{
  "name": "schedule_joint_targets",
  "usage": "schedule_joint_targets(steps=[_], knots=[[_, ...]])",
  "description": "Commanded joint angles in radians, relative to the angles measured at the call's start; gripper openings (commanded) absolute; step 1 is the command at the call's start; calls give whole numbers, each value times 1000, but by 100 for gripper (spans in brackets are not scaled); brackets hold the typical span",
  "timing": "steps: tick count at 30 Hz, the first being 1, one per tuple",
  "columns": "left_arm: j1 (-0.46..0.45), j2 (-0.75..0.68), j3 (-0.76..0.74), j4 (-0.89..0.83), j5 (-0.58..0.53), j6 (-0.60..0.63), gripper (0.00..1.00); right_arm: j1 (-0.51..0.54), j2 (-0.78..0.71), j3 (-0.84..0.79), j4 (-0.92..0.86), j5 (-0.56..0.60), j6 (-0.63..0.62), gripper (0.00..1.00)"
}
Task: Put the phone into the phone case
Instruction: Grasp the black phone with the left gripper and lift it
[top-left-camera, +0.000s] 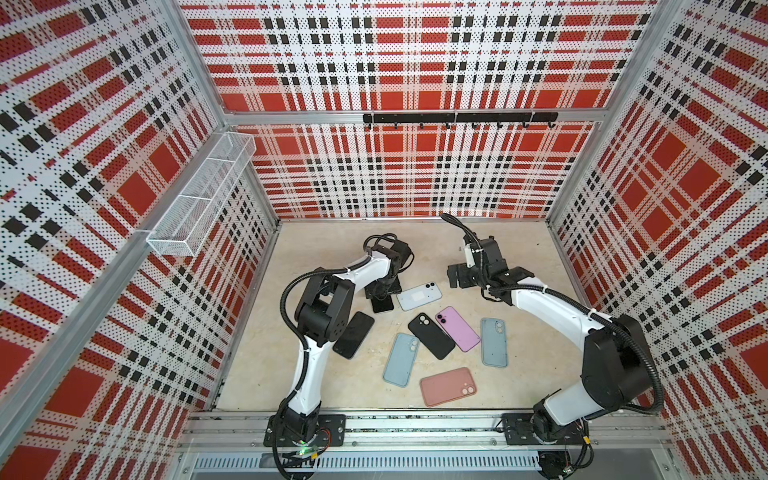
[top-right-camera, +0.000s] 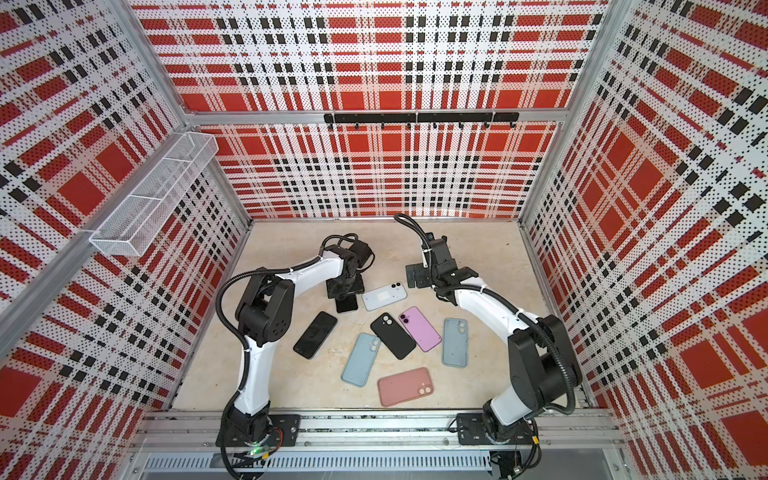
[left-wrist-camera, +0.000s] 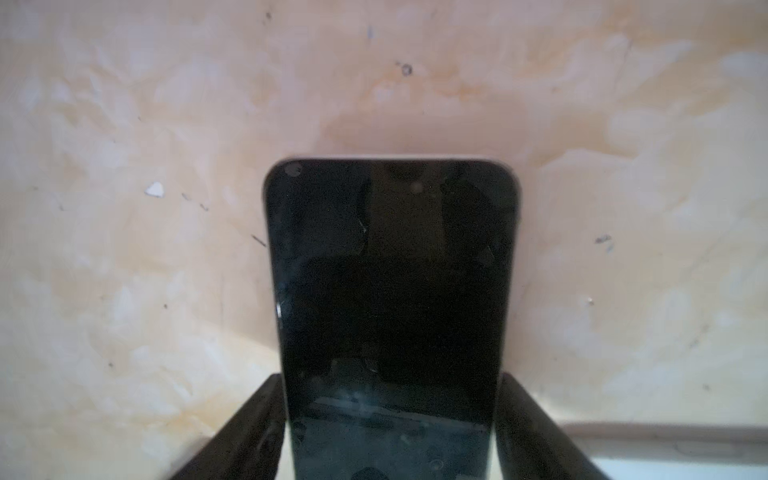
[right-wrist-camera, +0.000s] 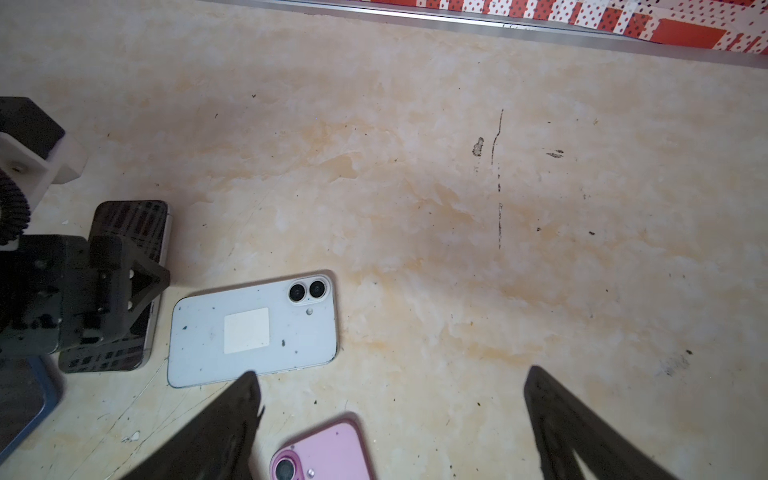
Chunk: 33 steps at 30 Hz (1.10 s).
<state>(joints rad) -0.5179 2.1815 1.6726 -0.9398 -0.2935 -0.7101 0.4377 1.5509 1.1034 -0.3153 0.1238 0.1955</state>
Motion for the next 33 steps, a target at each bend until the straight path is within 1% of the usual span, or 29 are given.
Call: schedule_joint_targets(steps=[1,4,8,10,13,16,17,22,24,27,31,33], knots=[[4,-41,21,67,-72,179,57,-51,-40,12,27,-50,65,100],[10,-68,25,120,-40,311,56,-112,-62,19,33,-164,131,100],[20,-101,13,199,60,458,55,-175,-80,31,37,-278,201,100],[21,-123,-7,240,88,513,55,-194,-82,50,17,-308,215,100],[19,-157,-40,300,135,602,57,-207,-84,94,-41,-324,207,100],[19,-204,-103,386,170,675,57,-223,-81,137,-87,-353,197,100],[19,-221,-126,416,203,703,56,-233,-80,150,-94,-372,203,100],[1,-308,-234,536,314,826,56,-279,-45,207,-117,-543,245,100],[-11,-343,-270,570,359,867,57,-279,-10,246,-143,-601,245,100],[-32,-380,-296,591,413,904,57,-280,51,279,-136,-720,289,98],[-55,-403,-300,597,473,918,57,-273,156,309,-107,-880,344,91],[-67,-413,-300,597,486,923,57,-263,196,317,-90,-920,359,89]])
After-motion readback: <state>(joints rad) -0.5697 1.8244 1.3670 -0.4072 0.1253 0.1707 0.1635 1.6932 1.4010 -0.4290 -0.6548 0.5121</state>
